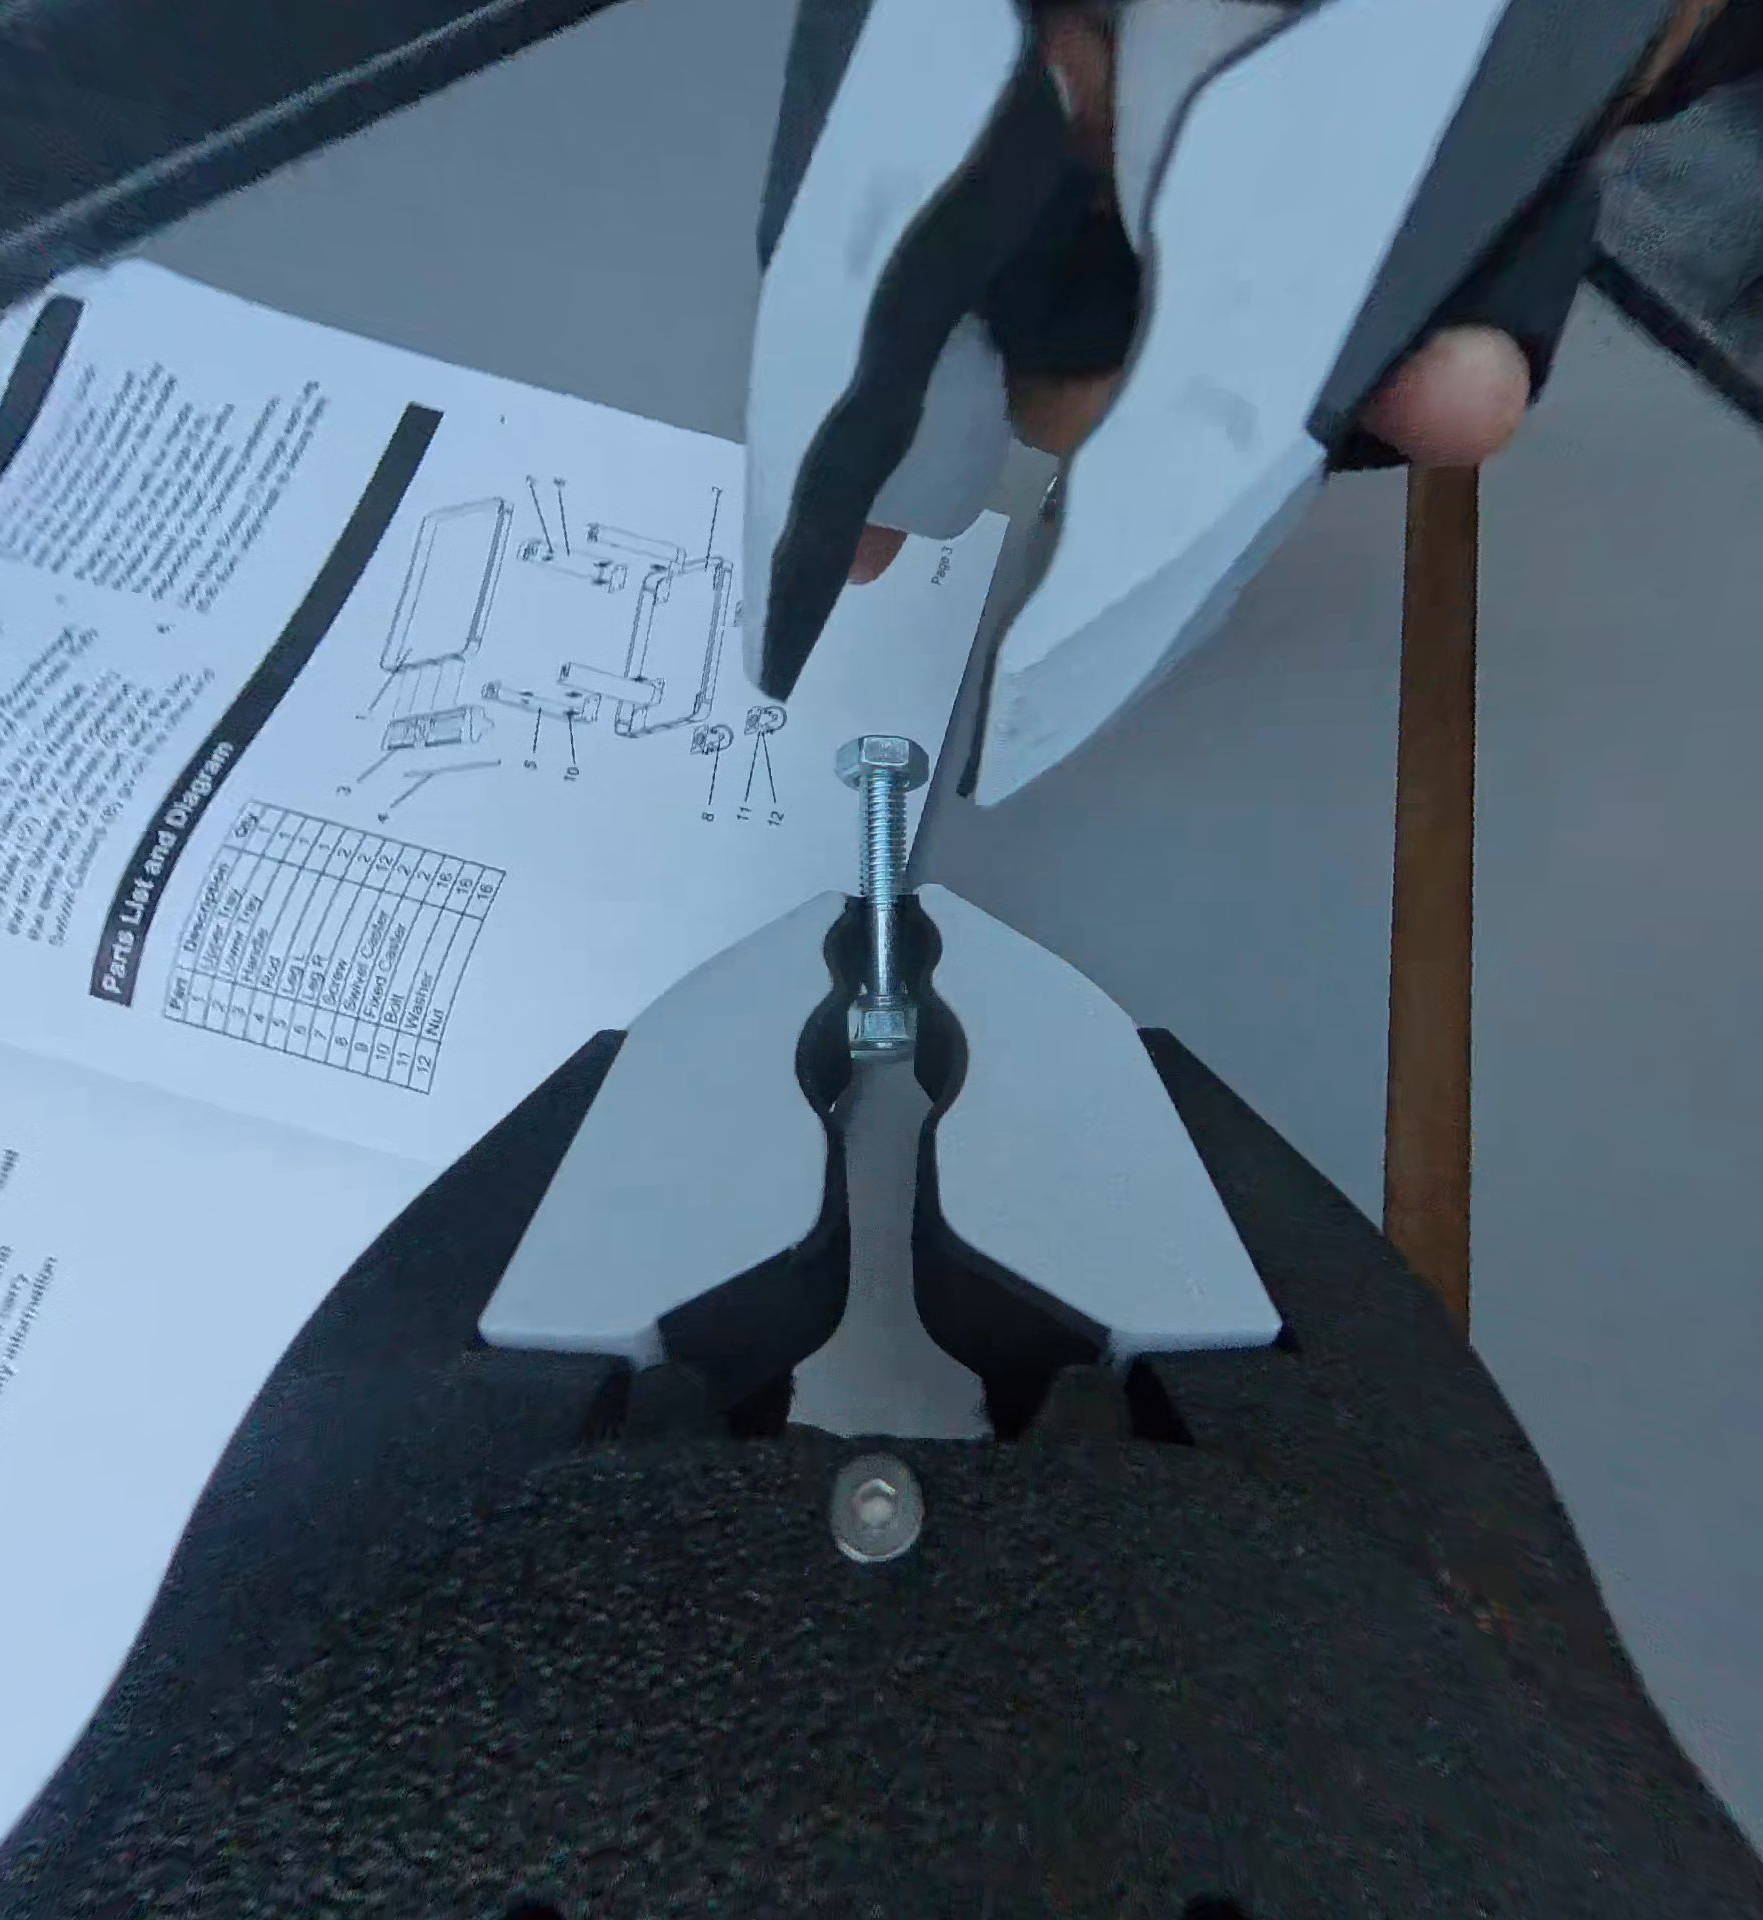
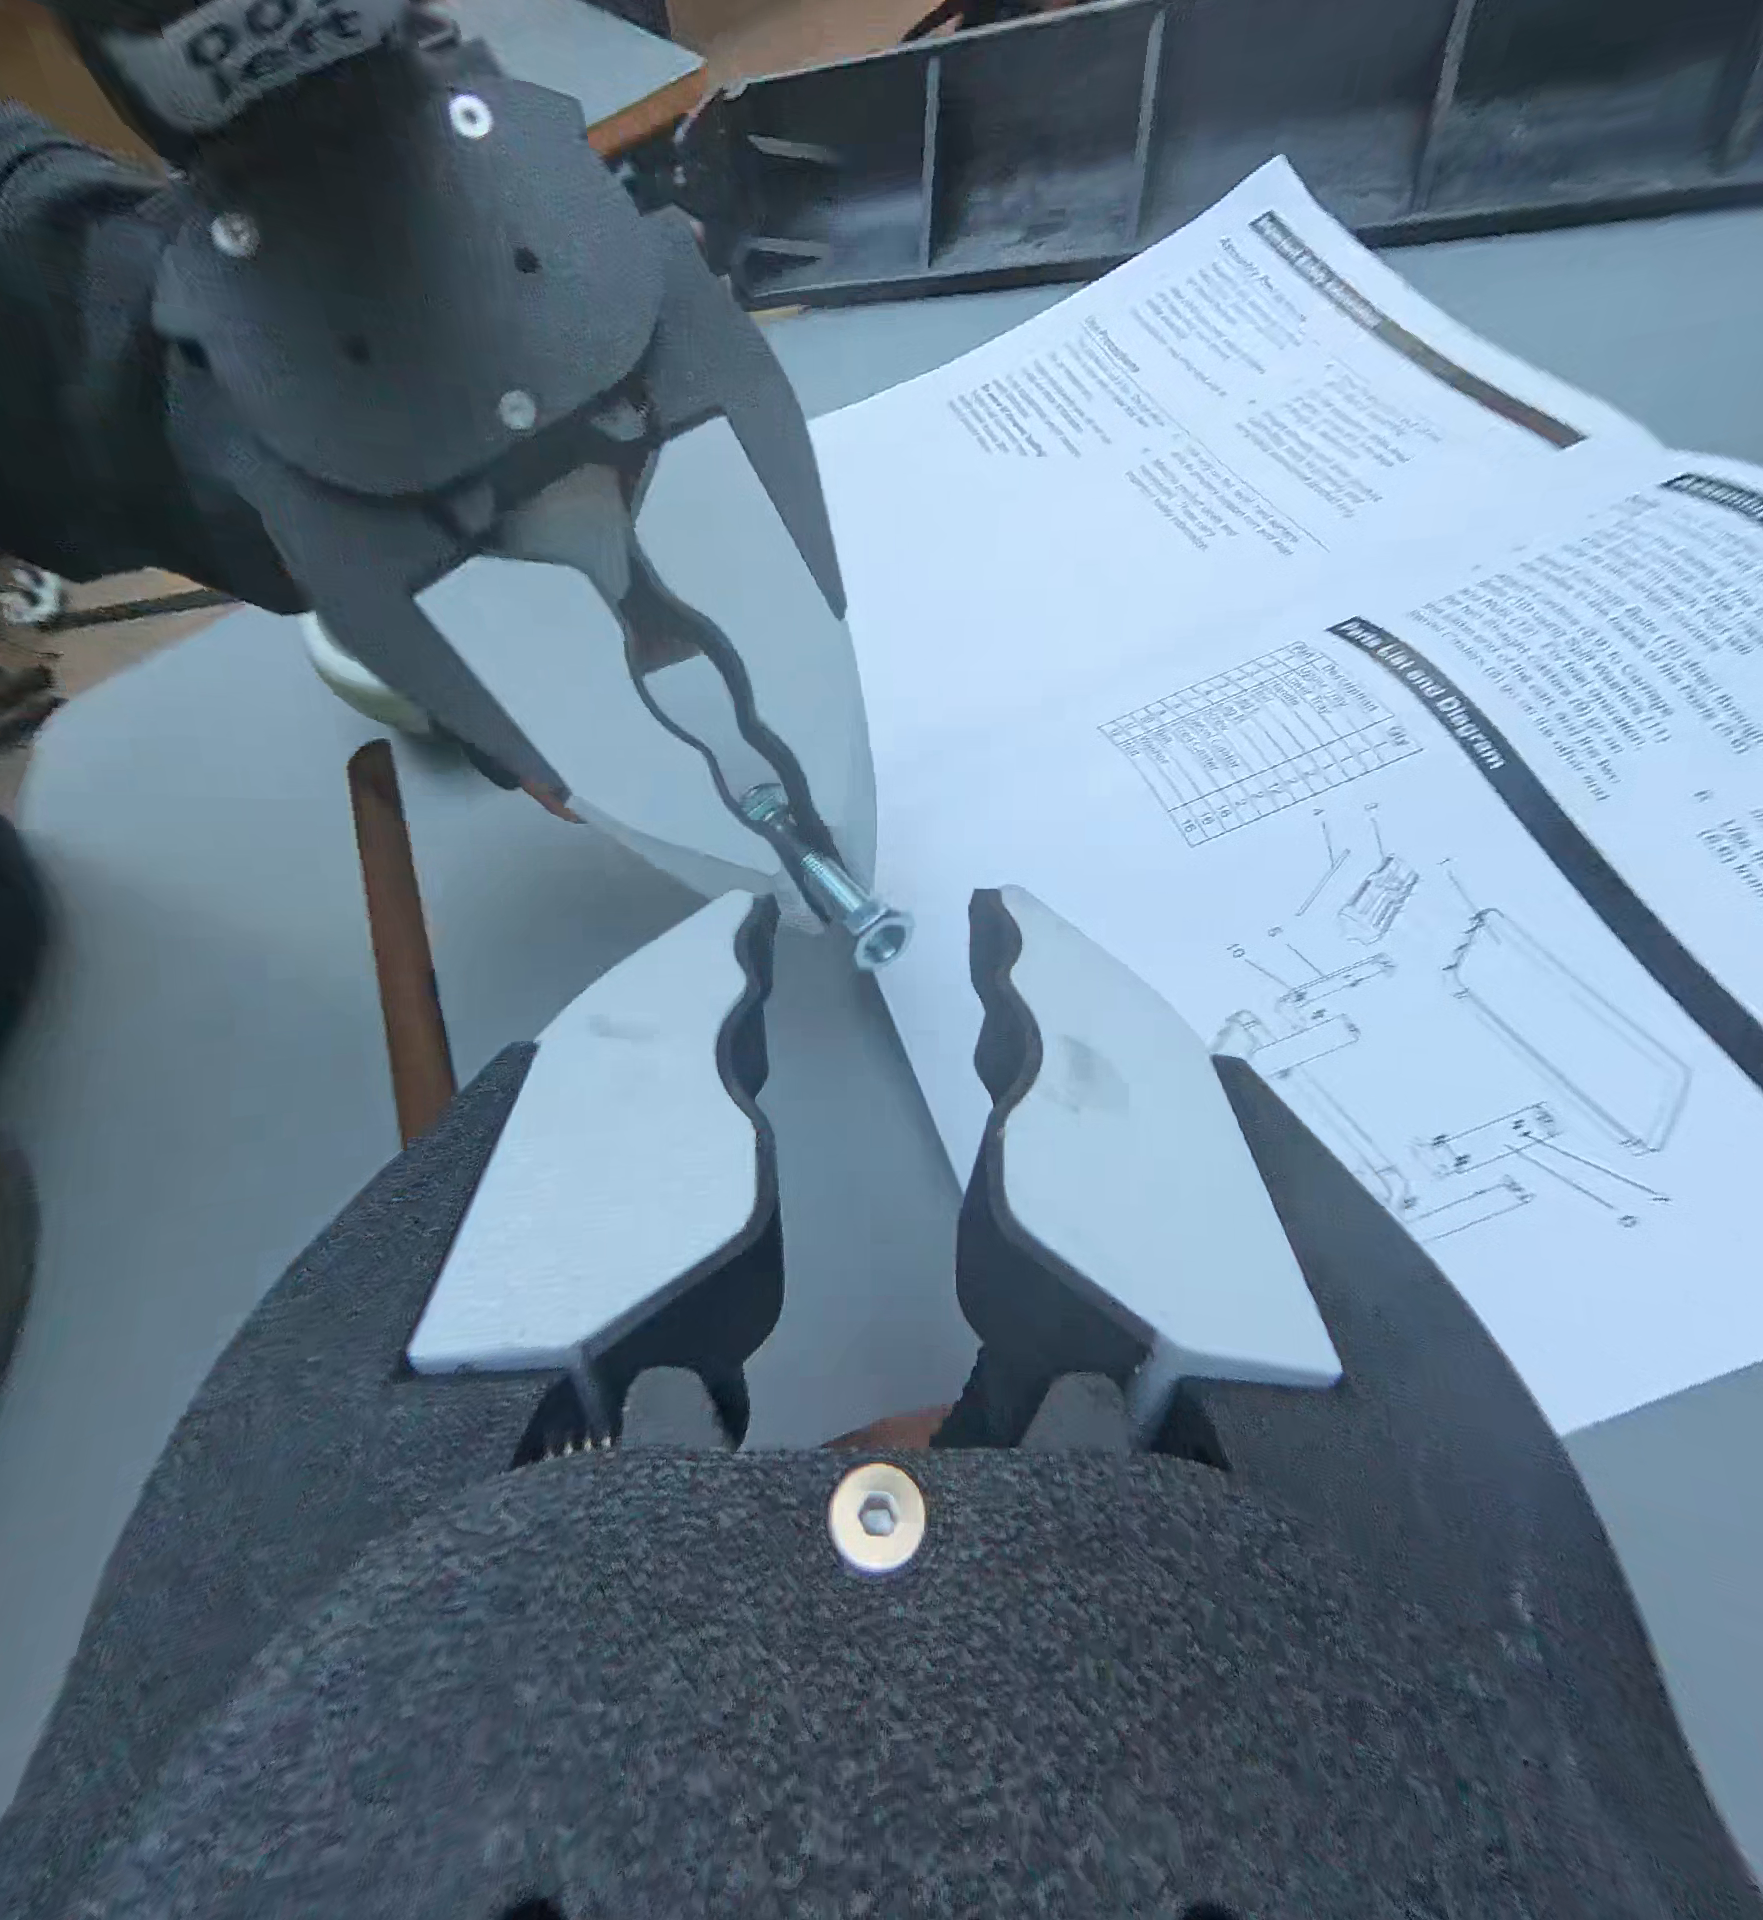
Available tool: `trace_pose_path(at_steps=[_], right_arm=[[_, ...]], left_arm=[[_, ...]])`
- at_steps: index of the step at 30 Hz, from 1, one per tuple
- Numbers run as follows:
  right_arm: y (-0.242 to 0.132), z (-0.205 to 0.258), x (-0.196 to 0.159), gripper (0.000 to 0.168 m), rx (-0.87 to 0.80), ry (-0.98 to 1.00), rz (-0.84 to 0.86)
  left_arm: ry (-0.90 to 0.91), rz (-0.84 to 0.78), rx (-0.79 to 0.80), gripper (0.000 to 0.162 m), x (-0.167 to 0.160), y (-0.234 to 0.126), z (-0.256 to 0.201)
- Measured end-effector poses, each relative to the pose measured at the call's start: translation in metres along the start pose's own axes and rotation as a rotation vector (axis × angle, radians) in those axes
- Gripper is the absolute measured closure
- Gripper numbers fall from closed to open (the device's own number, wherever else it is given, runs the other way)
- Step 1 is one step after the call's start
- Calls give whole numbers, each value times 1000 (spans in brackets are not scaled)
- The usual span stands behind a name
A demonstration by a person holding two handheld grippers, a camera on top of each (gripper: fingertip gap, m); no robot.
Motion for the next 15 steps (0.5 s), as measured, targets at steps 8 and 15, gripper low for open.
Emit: trace_pose_path(at_steps=[8, 15], right_arm=[[6, 6, -5, 150, 43, -74, 95], [-6, 11, -9, 150, -214, -519, 117]], left_arm=[[151, 2, 66, 155, 5, -2, -12], [-273, -66, -403, 155, -9, -3, 4]])
Point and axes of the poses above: each gripper's, where its closed fingertips meet, y out along the fingers, x out of its top, z = x × y across the jaws, the point moved 8 cm from there along -y, back along the fingers, and after that the axes turned 15 degrees about z, right-handed, at the moved point
